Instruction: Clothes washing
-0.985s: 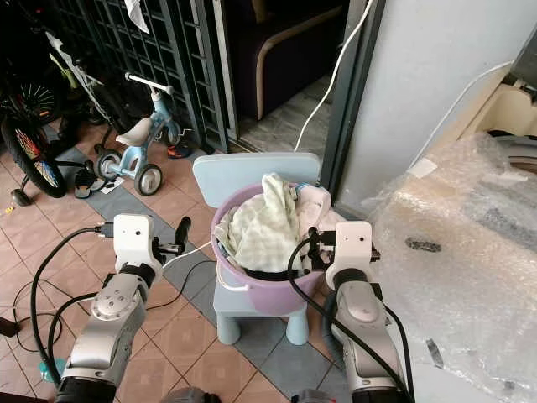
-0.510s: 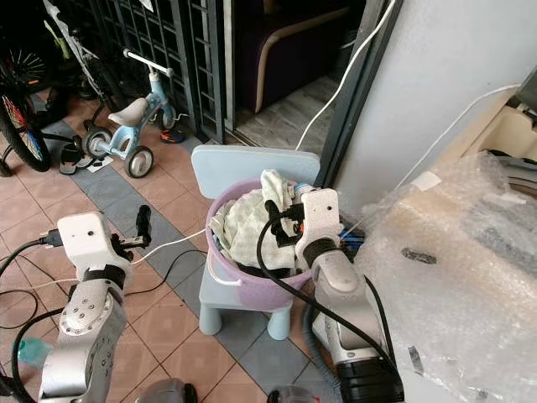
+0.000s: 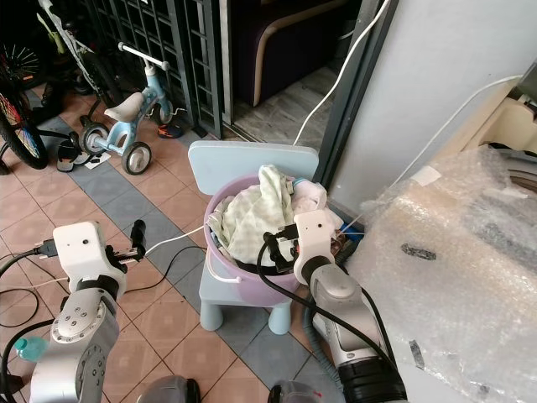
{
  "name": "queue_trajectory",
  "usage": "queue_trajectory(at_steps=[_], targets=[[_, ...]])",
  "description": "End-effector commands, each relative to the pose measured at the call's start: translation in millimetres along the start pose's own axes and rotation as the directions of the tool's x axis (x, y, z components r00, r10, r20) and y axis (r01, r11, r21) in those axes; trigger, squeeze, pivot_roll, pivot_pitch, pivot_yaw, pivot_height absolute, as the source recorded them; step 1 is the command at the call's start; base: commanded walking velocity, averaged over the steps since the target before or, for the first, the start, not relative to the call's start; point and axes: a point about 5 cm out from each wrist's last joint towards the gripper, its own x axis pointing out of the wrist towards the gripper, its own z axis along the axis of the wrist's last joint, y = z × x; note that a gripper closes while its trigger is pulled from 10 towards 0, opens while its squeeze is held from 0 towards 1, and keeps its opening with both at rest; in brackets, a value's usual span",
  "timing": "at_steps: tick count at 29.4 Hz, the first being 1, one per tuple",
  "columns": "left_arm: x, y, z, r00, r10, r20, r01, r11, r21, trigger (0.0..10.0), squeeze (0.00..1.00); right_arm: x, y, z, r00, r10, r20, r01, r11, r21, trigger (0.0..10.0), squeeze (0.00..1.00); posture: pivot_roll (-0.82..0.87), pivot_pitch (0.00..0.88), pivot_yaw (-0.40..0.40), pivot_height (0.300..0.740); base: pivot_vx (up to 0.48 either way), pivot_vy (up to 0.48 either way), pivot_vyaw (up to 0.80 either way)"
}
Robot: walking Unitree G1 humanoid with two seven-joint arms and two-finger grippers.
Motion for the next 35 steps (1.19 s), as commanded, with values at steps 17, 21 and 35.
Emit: queue_trajectory(at_steps=[17, 21, 35], targets=[[-1.9, 0.1, -4.7, 0.996, -0.019, -0.083, 0.019, 1.0, 0.007, 10.0, 0.0, 14.6, -36.3, -18.4, 0.924, -0.282, -0.258, 0.299, 0.954, 0.027, 10.0, 0.0, 0.05, 0.1, -0.034, 0.74, 0.24, 0.0, 0.29], [-2.8, -4.2, -5.8, 0.993, -0.05, -0.103, 0.053, 0.998, 0.022, 10.0, 0.0, 15.7, -34.3, -26.7, 0.905, -0.238, -0.352, 0.3, 0.945, 0.132, 10.0, 0.0, 0.05, 0.102, -0.034, 0.74, 0.0, 0.0, 0.0], [14.3, -14.1, 8.9, 0.99, -0.116, -0.079, 0.12, 0.992, 0.04, 10.0, 0.0, 28.1, -37.4, -24.1, 0.88, -0.196, -0.433, 0.326, 0.912, 0.25, 10.0, 0.0, 0.06, 0.055, -0.014, 0.74, 0.0, 0.0, 0.0]])
